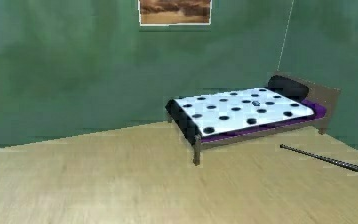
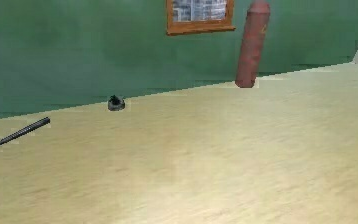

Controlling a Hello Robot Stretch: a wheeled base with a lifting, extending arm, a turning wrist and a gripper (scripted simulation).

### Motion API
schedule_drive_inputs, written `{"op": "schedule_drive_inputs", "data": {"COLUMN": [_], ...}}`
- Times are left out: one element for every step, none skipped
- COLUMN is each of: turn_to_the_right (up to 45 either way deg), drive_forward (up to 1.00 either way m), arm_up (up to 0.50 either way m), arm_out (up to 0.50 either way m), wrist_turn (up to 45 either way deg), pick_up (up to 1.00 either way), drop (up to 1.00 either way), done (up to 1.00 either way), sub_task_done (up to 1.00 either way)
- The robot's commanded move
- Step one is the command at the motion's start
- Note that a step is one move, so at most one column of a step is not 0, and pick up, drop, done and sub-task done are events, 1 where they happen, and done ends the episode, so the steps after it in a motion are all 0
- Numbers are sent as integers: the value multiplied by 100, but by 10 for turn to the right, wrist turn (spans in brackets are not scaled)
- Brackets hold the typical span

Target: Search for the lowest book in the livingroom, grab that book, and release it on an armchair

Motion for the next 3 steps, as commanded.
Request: {"op": "schedule_drive_inputs", "data": {"turn_to_the_right": [150,0,-240], "drive_forward": [0,65,0], "arm_up": [0,0,0], "arm_out": [0,0,0], "wrist_turn": [0,0,0], "pick_up": [0,0,0], "drop": [0,0,0], "done": [0,0,0], "sub_task_done": [0,0,0]}}
